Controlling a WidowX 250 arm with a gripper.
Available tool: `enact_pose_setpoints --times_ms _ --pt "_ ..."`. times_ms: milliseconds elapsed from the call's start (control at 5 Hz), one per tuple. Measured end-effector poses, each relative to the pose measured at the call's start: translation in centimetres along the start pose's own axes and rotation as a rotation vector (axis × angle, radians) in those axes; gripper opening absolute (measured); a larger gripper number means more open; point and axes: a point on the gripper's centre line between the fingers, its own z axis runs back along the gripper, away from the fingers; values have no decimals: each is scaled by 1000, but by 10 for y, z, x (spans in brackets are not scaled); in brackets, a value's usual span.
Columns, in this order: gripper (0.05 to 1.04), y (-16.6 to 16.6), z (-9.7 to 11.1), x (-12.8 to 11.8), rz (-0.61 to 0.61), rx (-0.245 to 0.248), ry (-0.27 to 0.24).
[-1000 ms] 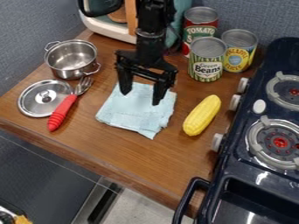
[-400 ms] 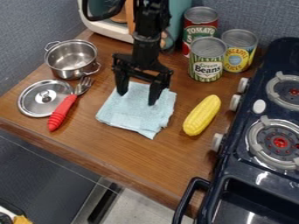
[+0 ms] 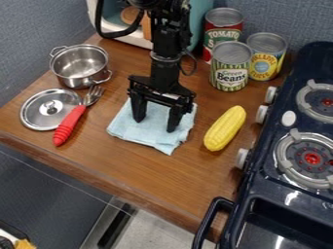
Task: Wipe the table using the blue cloth
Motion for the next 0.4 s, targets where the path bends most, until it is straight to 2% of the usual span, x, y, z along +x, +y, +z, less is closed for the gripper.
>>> enact_pose_setpoints --times_ms 400 --pt "1001 4 -4 4 -24 -25 4"
